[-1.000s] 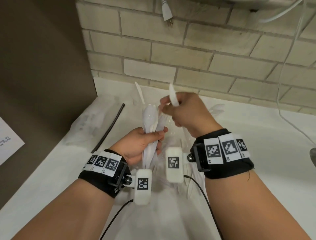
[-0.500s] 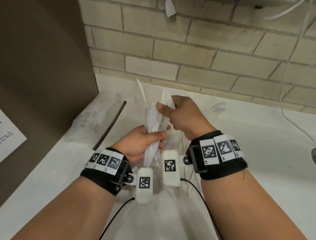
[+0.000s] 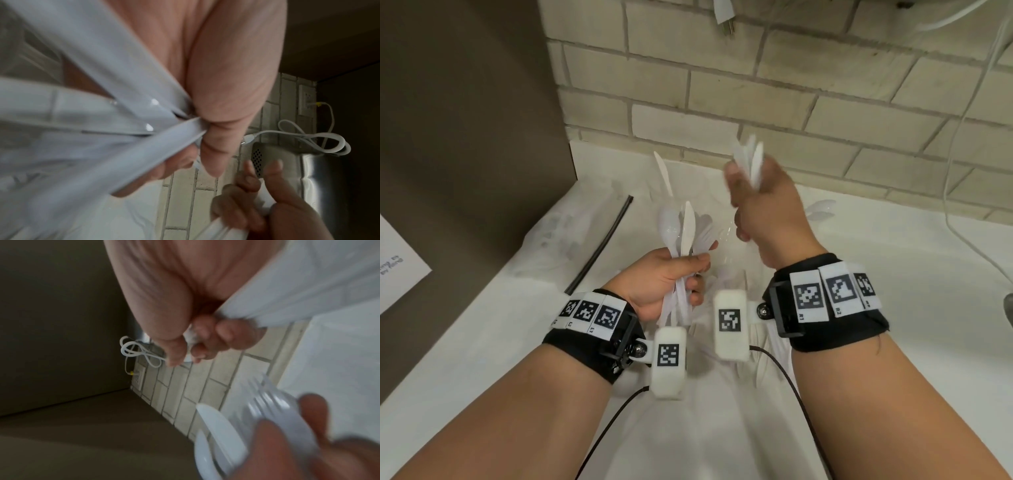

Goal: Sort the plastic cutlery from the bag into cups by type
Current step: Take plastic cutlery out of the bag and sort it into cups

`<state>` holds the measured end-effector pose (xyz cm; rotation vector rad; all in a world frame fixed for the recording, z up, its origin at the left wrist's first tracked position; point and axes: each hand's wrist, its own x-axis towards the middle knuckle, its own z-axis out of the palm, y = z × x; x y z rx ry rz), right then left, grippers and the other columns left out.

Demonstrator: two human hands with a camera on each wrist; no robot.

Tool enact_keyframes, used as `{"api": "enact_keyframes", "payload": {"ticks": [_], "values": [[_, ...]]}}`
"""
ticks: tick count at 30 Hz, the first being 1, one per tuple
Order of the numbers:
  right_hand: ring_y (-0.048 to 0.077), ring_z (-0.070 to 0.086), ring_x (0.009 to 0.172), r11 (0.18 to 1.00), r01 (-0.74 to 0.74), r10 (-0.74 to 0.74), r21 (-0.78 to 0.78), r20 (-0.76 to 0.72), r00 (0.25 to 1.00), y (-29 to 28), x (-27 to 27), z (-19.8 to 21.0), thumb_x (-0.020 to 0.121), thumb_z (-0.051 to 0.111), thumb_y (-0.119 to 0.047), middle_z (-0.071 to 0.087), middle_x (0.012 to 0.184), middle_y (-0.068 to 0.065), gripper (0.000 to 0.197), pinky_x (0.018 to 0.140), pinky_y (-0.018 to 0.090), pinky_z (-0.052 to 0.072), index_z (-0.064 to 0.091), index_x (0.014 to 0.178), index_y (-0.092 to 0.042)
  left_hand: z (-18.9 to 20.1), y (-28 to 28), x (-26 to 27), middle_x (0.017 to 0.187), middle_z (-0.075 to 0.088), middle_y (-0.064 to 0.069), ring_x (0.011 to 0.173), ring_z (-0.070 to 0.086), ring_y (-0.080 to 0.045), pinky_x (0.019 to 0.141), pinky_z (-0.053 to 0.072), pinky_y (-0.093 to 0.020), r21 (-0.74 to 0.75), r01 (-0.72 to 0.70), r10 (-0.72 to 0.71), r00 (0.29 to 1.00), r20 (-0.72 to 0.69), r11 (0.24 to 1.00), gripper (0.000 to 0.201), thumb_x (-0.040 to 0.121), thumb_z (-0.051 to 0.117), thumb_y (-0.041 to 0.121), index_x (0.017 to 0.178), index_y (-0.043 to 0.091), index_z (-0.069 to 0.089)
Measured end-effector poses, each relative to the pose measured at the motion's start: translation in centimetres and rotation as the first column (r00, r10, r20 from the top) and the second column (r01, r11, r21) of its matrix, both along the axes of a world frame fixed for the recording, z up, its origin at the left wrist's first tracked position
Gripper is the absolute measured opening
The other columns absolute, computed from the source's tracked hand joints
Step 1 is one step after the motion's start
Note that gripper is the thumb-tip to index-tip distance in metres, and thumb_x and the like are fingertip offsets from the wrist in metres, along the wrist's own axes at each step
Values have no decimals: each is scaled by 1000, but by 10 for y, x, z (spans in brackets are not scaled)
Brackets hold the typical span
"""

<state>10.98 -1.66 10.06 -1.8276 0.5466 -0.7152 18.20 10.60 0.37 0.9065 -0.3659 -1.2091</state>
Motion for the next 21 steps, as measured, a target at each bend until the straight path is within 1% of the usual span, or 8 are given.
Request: {"api": "enact_keyframes", "payload": {"ticks": [2,3,6,11,14,16,18,21], "values": [[0,47,39,998,-53,55,27,-115,992,2,-2,-10,87,68,-31,55,66,-6,23,40,16,36,63,96,-11,3,-1,0,62,49,1,52,41,-12,51,41,-25,14,38,-38,999,9,999,8,82,60,11,88,9,56],[-2,46,35,994,-86,96,71,-156,983,3,-3,-14,84,73,-27,58,67,-4,23,37,13,34,66,94,-8,4,-1,0,58,49,1,52,42,-13,52,42,-25,28,43,-44,999,17,999,7,81,60,10,84,9,54],[-4,45,34,985,-123,152,120,-269,951,3,-2,-23,77,79,-23,63,77,2,23,35,10,32,69,94,-10,2,-2,2,56,45,0,52,43,-13,52,42,-25,39,24,-25,999,41,999,9,81,60,7,82,9,51],[-4,46,35,981,-152,174,118,-205,963,6,-1,-20,77,78,-8,56,62,-4,11,36,5,30,68,83,-7,1,-2,1,57,48,1,51,44,-12,53,42,-24,40,-4,0,996,90,999,9,81,59,4,80,9,51],[-3,47,35,985,-115,136,130,-165,977,5,1,-19,84,71,-8,56,66,-1,7,36,9,33,64,86,-6,1,-1,2,56,50,2,50,44,-10,53,43,-23,43,0,-4,995,102,999,8,82,57,3,81,10,53],[0,48,40,986,-76,97,145,-147,984,4,4,-22,86,68,-13,57,72,2,9,36,11,34,61,91,-8,1,-1,1,55,48,2,49,45,-10,52,45,-23,55,4,-11,993,120,998,9,81,58,4,78,9,52],[2,46,43,989,-86,107,121,-177,978,4,5,-26,86,69,-18,58,75,2,14,37,12,34,60,93,-10,1,-1,0,54,46,2,48,45,-10,52,45,-23,60,2,-10,991,137,998,10,81,58,5,76,9,52],[1,43,39,989,-137,146,59,-195,970,6,5,-30,86,69,-20,52,59,-7,19,40,15,33,56,74,-15,2,-1,-3,54,44,0,48,45,-10,50,45,-23,65,-3,-7,989,146,998,17,87,57,2,72,10,52]]}}
